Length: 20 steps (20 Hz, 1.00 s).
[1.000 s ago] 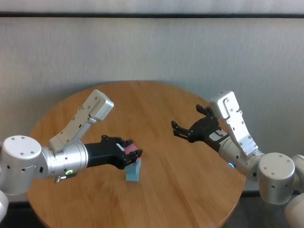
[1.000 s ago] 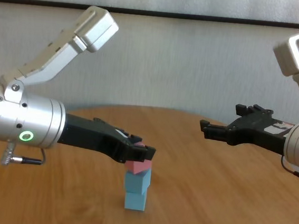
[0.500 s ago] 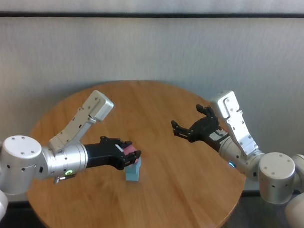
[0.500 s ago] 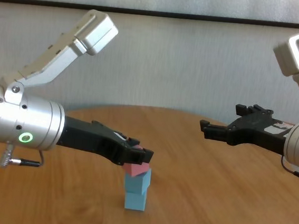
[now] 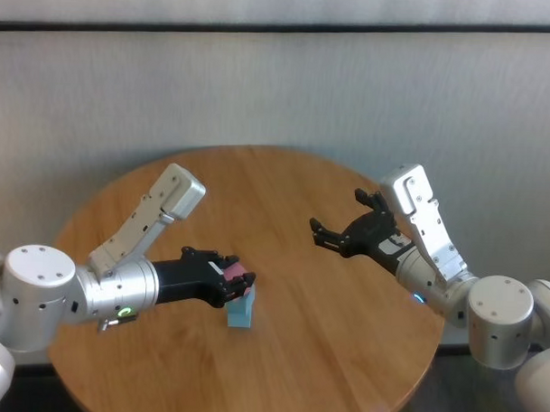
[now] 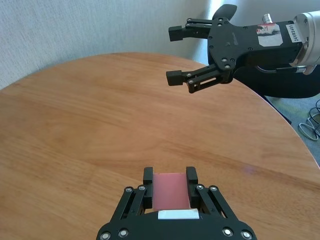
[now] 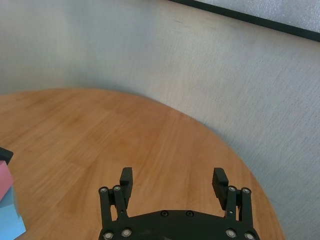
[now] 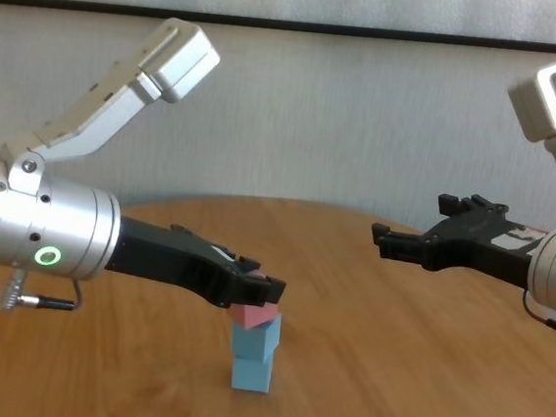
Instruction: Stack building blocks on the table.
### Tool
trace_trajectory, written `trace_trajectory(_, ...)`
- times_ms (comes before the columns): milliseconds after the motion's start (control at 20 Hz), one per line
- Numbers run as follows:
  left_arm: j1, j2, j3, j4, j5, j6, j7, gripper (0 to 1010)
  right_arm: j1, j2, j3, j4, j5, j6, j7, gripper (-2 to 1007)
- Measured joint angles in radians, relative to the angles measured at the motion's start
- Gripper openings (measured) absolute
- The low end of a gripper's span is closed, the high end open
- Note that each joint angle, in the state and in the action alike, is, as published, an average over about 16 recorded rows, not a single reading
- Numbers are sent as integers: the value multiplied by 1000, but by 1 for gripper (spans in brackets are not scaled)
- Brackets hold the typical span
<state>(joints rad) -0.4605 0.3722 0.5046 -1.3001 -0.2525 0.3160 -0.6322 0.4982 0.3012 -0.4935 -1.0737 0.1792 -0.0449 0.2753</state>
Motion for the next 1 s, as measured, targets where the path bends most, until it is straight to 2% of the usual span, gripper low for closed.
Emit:
trace_trajectory(200, 0, 0, 0, 0, 1, 0, -1, 415, 0, 0, 0, 0, 0, 0, 0, 1004)
trace_trajectory(450, 0, 0, -1, 0, 1, -1, -2, 489, 0, 0, 0, 0, 0, 0, 0, 1004)
trace_trajectory(1000, 3, 1, -3, -4, -5, -3, -9, 812, 0, 0, 0, 0, 0, 0, 0, 1005)
